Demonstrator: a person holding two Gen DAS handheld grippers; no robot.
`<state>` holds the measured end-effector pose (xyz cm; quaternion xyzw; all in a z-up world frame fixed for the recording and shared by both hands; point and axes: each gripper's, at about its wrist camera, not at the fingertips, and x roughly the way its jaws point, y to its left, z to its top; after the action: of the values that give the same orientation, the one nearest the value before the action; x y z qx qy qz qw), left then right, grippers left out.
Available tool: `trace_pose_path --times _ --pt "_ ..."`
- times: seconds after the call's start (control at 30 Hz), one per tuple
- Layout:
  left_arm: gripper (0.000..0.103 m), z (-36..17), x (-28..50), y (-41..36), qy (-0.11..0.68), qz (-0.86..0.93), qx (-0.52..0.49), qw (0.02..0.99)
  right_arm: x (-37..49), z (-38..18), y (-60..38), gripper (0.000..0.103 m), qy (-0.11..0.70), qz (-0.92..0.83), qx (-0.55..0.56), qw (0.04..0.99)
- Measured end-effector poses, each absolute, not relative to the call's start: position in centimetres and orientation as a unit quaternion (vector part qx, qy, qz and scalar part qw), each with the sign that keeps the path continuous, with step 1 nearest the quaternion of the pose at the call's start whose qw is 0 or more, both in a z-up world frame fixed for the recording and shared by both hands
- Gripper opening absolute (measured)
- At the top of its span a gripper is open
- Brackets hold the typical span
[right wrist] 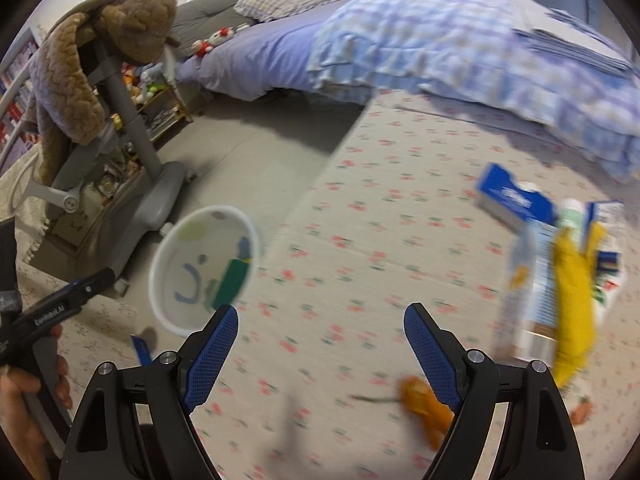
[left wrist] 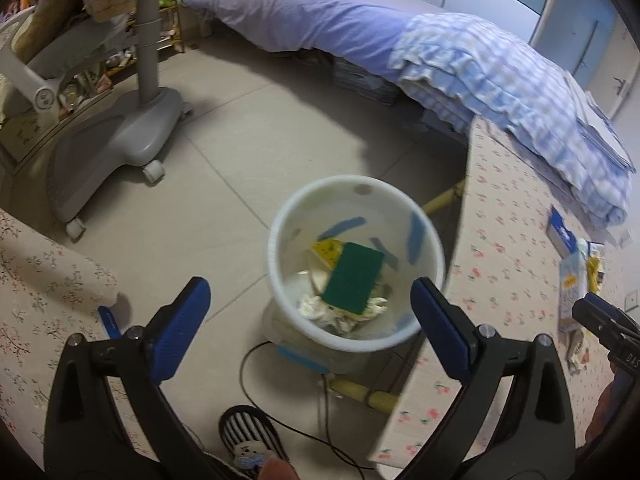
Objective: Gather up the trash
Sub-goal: 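Carry the sponge to the wastebasket and open the right gripper over it, then move the right gripper back to the table toward the pecan snack bag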
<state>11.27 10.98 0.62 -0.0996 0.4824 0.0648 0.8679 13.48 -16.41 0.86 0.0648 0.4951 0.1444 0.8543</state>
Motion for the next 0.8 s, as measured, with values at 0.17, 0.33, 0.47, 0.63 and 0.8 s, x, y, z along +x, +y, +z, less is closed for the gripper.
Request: trace_pose_path --times 0.17,0.33,0.47,0.63,0.8 --pt "0.1 0.9 10.9 7.9 0.482 0.038 -0.094 0.871 11.8 1.0 -21.6 0.087 0.49 0.112 0.063 0.862" --pt "0.101 0.6 10.6 4.3 0.497 -0.002 -0.089 0.863 10.1 0.1 -26.7 0.087 0.502 0.082 0.064 0.859" --pt "0.101 0.1 10.6 1.7 0.51 -0.019 -0.065 0.858 9.5 -1.1 -29.9 0.087 0.513 0.064 0.058 0.854" --pt "0.101 -0.9 10.6 -1.2 0.529 -0.032 -0.035 0.847 9.2 -3.0 -32.6 0.087 0.54 0.057 0.067 0.837" --pt "0.101 -1.7 10.3 -3.2 0.541 -0.035 -0.033 0.84 9.5 -5.4 -33.8 0.087 0.582 0.052 0.055 0.81"
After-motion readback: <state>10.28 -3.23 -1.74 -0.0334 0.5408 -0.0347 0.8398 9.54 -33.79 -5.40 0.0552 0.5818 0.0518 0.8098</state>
